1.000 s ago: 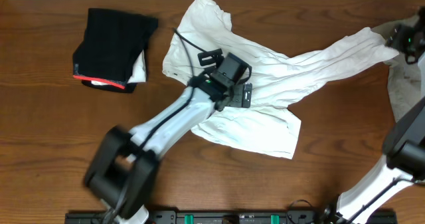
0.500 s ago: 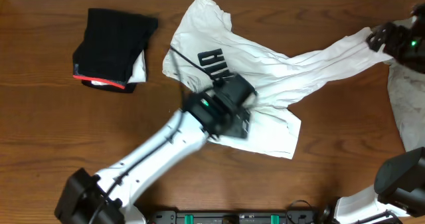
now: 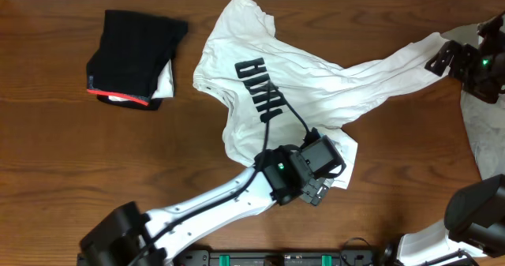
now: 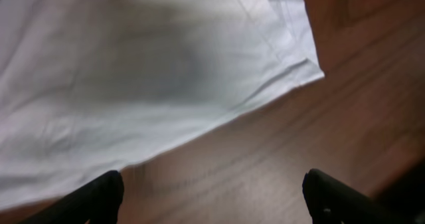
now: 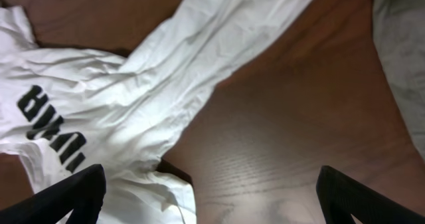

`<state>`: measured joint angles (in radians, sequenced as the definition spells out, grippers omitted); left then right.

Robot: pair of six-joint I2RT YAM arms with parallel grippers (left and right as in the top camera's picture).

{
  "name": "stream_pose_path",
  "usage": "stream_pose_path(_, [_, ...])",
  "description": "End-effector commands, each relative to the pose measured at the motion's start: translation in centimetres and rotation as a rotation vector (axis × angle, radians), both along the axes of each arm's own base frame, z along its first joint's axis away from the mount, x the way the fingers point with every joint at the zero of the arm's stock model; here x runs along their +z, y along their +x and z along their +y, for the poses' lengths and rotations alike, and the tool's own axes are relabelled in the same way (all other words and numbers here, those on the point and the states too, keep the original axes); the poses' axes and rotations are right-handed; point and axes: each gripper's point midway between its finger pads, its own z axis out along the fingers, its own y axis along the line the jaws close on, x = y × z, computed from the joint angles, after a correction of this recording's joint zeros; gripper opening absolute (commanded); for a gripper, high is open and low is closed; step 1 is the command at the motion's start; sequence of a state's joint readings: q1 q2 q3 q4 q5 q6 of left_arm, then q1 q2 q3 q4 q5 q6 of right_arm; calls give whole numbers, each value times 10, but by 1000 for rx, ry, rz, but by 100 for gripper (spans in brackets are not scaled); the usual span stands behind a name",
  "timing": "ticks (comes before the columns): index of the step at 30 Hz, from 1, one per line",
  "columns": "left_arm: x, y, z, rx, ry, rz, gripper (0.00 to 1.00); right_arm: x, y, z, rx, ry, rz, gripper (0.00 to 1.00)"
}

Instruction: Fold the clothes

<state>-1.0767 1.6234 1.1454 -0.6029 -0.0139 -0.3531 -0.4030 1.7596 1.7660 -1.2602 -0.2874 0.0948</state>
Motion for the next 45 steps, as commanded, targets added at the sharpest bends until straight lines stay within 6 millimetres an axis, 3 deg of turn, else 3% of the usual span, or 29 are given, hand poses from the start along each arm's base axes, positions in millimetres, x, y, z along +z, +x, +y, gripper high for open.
stream_pose_path(1, [-24, 3, -2, -78, 63, -25, 89, -2, -5, -4, -9, -40, 26, 99])
stream_pose_path(11, [-61, 14, -24, -153, 74, -55, 88, -5, -6, -4, -9, -40, 32, 99])
stream_pose_path(24, [-60, -15, -53, -399, 69, -138, 89, -39, -6, -3, -9, -29, 56, 99])
stream_pose_path(36, [-90, -9, -72, -451, 61, -172, 97, -39, -5, -4, -9, -30, 53, 99])
stream_pose_path(45, [-111, -10, -70, -463, 96, -157, 97, -38, -5, -4, -9, -32, 49, 99])
